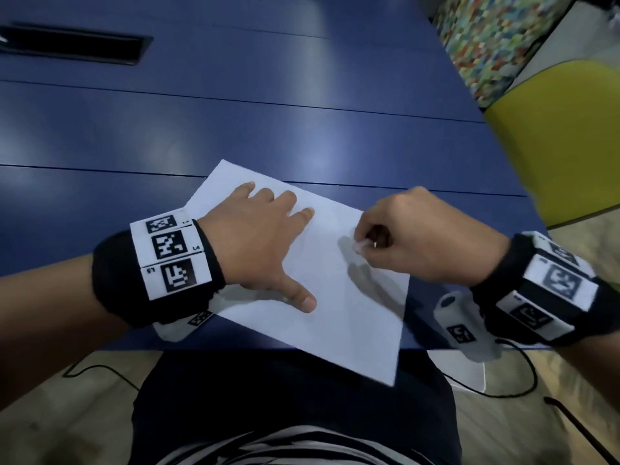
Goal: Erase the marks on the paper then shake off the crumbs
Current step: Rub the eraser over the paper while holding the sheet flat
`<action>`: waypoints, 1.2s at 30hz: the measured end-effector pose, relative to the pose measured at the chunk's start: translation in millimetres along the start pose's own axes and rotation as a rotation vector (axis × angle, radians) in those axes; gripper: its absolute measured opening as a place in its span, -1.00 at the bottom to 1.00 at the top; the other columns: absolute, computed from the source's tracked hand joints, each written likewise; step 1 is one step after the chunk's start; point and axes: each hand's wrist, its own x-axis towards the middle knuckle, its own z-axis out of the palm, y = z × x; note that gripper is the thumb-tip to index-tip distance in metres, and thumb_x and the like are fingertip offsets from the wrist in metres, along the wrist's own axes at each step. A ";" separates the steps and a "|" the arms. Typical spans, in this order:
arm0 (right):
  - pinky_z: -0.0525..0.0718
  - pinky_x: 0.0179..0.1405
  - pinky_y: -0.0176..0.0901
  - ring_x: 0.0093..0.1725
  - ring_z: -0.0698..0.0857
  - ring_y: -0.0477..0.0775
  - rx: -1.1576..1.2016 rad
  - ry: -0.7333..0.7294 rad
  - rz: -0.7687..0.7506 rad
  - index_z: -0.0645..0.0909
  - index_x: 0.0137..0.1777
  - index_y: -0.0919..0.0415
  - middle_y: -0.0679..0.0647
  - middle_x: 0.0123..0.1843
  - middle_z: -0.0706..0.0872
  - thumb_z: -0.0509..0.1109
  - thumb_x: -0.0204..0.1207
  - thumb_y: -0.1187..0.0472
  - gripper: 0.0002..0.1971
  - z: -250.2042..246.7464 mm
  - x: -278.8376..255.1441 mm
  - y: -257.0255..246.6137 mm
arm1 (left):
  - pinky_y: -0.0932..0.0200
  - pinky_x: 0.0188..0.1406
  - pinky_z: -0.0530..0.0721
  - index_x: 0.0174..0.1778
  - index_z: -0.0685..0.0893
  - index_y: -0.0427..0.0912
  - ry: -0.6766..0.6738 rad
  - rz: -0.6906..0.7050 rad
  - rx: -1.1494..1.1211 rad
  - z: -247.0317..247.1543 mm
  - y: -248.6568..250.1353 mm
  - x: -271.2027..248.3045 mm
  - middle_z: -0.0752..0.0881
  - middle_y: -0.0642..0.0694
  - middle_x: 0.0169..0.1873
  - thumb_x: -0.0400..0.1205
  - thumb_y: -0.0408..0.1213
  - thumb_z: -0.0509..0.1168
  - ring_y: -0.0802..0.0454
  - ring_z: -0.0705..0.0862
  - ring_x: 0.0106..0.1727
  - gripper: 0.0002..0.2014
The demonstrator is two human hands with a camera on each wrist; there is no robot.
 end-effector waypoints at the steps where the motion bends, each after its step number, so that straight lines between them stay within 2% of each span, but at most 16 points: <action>1: 0.69 -0.15 -0.28 -0.20 0.72 -0.18 -0.001 -0.010 0.010 0.82 -0.01 -0.04 -0.20 -0.19 0.79 0.46 0.53 0.06 -0.87 2.7 -4.2 0.9 | -0.22 0.57 0.37 0.64 0.32 -0.01 0.017 -0.019 -0.010 -3.0 2.7 0.8 0.47 -0.08 0.35 0.13 0.91 -0.12 -0.19 0.49 0.32 0.33; 2: 0.65 -0.17 -0.35 -0.18 0.72 -0.17 -0.004 -0.020 0.021 0.82 -0.02 -0.05 -0.19 -0.18 0.80 0.45 0.53 0.04 -0.87 7.6 -8.0 1.1 | -0.17 0.42 0.44 0.40 0.44 -0.01 0.031 -0.028 -0.024 -6.9 4.6 2.3 0.44 -0.07 0.14 0.17 0.89 -0.15 -0.16 0.45 0.14 0.19; 3: 0.63 -0.17 -0.38 -0.16 0.73 -0.16 0.000 -0.019 0.037 0.81 -0.03 -0.05 -0.19 -0.18 0.80 0.44 0.54 0.03 -0.87 13.5 -10.9 1.8 | -0.12 0.28 0.46 0.18 0.43 0.00 0.039 -0.031 -0.031 -11.5 5.7 4.2 0.38 -0.04 0.02 0.21 0.87 -0.13 -0.12 0.39 0.04 0.04; 4: 0.66 -0.16 -0.35 -0.15 0.73 -0.16 0.009 -0.010 0.062 0.81 -0.03 -0.06 -0.19 -0.17 0.80 0.43 0.55 0.02 -0.87 18.0 -12.2 4.1 | -0.09 0.18 0.45 0.08 0.38 0.00 0.043 -0.029 -0.036 -15.8 5.6 6.1 0.37 -0.02 -0.01 0.25 0.84 -0.07 -0.10 0.36 0.01 -0.05; 5: 0.71 -0.14 -0.28 -0.15 0.74 -0.18 0.027 0.002 0.091 0.82 -0.02 -0.06 -0.20 -0.16 0.81 0.44 0.56 0.01 -0.87 20.0 -12.4 7.4 | -0.07 0.13 0.45 0.09 0.40 -0.01 0.049 -0.025 -0.035 -18.1 5.1 8.5 0.39 -0.01 0.01 0.29 0.81 0.01 -0.09 0.38 0.01 -0.08; 7: 0.77 -0.12 -0.22 -0.17 0.75 -0.22 0.078 -0.011 0.133 0.84 -0.02 -0.07 -0.23 -0.19 0.82 0.48 0.57 -0.02 -0.87 16.0 -10.7 13.5 | -0.07 0.16 0.52 0.34 0.48 -0.02 0.058 -0.015 -0.023 -15.1 1.4 14.5 0.48 0.00 0.18 0.30 0.77 0.11 -0.10 0.49 0.11 0.00; 9: 0.76 -0.13 -0.25 -0.18 0.77 -0.24 0.121 -0.042 0.139 0.86 -0.03 -0.06 -0.25 -0.24 0.83 0.52 0.55 -0.01 -0.89 7.8 -8.5 15.3 | -0.13 0.32 0.55 0.55 0.43 0.04 0.057 -0.003 -0.021 -9.4 -0.8 18.2 0.51 0.01 0.36 0.24 0.77 0.10 -0.11 0.54 0.28 0.11; 11: 0.77 -0.10 -0.25 -0.18 0.79 -0.21 0.131 -0.024 0.130 0.87 -0.02 -0.03 -0.22 -0.24 0.85 0.52 0.54 0.04 -0.88 1.7 -2.7 16.3 | -0.18 0.42 0.53 0.62 0.39 0.06 0.051 -0.001 -0.040 -5.8 -0.2 19.5 0.48 0.04 0.47 0.20 0.77 0.03 -0.11 0.52 0.41 0.17; 14: 0.82 0.00 -0.08 -0.12 0.80 -0.11 0.109 0.065 0.175 0.86 0.01 0.02 -0.15 -0.17 0.86 0.49 0.55 0.11 -0.87 -0.3 17.2 20.4 | -0.19 0.54 0.47 0.72 0.29 0.01 0.057 -0.004 -0.073 -3.5 -0.2 18.9 0.35 0.05 0.68 0.25 0.77 0.06 -0.11 0.41 0.60 0.22; 17: 0.81 -0.04 0.06 -0.13 0.77 0.04 0.069 0.111 0.185 0.80 -0.09 0.08 -0.08 -0.20 0.83 0.45 0.53 0.16 -0.90 5.5 31.1 17.8 | -0.13 0.73 0.32 0.85 0.07 -0.09 0.020 0.015 -0.152 -2.0 0.2 18.4 0.06 0.02 0.86 0.41 0.67 0.23 -0.07 0.15 0.82 0.24; 19: 0.79 -0.11 0.07 -0.19 0.74 0.02 0.046 0.084 0.123 0.76 -0.14 0.06 -0.07 -0.24 0.80 0.42 0.54 0.16 -0.91 13.3 31.3 9.6 | -0.08 0.78 0.26 0.87 -0.04 -0.11 0.000 0.014 -0.181 -2.0 0.5 17.8 -0.06 0.01 0.87 0.44 0.62 0.28 -0.02 0.04 0.86 0.26; 21: 0.76 -0.14 0.05 -0.24 0.69 -0.08 0.027 0.016 0.050 0.76 -0.13 0.02 -0.09 -0.24 0.78 0.39 0.56 0.14 -0.89 17.0 26.8 1.0 | -0.07 0.78 0.25 0.88 -0.09 -0.08 -0.010 0.017 -0.184 -1.2 1.5 18.1 -0.10 0.01 0.87 0.46 0.60 0.30 -0.01 0.02 0.86 0.26; 27: 0.81 -0.13 0.11 -0.19 0.76 0.07 -0.037 0.014 0.144 0.81 -0.10 0.06 -0.06 -0.22 0.82 0.41 0.51 0.19 -0.87 -6.7 36.7 24.6 | -0.15 0.81 0.15 0.88 -0.13 -0.01 -0.014 0.041 -0.136 -3.3 2.6 22.0 -0.12 -0.01 0.87 0.47 0.62 0.26 -0.06 0.06 0.86 0.24; 31: 0.76 -0.20 0.06 -0.26 0.70 0.01 -0.071 -0.109 -0.014 0.79 -0.12 0.03 -0.06 -0.26 0.80 0.43 0.52 0.11 -0.89 2.6 26.4 3.9 | -0.16 0.81 0.14 0.87 -0.10 0.00 -0.010 0.037 -0.129 -2.5 2.6 22.9 -0.09 -0.02 0.87 0.45 0.63 0.25 -0.06 0.09 0.85 0.24; 36: 0.82 -0.04 -0.01 -0.18 0.78 -0.08 -0.024 -0.007 0.103 0.88 0.04 0.02 -0.17 -0.17 0.85 0.51 0.53 0.16 -0.85 -13.6 36.5 28.9 | -0.15 0.81 0.13 0.88 -0.09 0.01 -0.005 0.041 -0.123 -1.7 1.0 24.0 -0.08 0.00 0.87 0.43 0.65 0.25 -0.03 0.10 0.85 0.25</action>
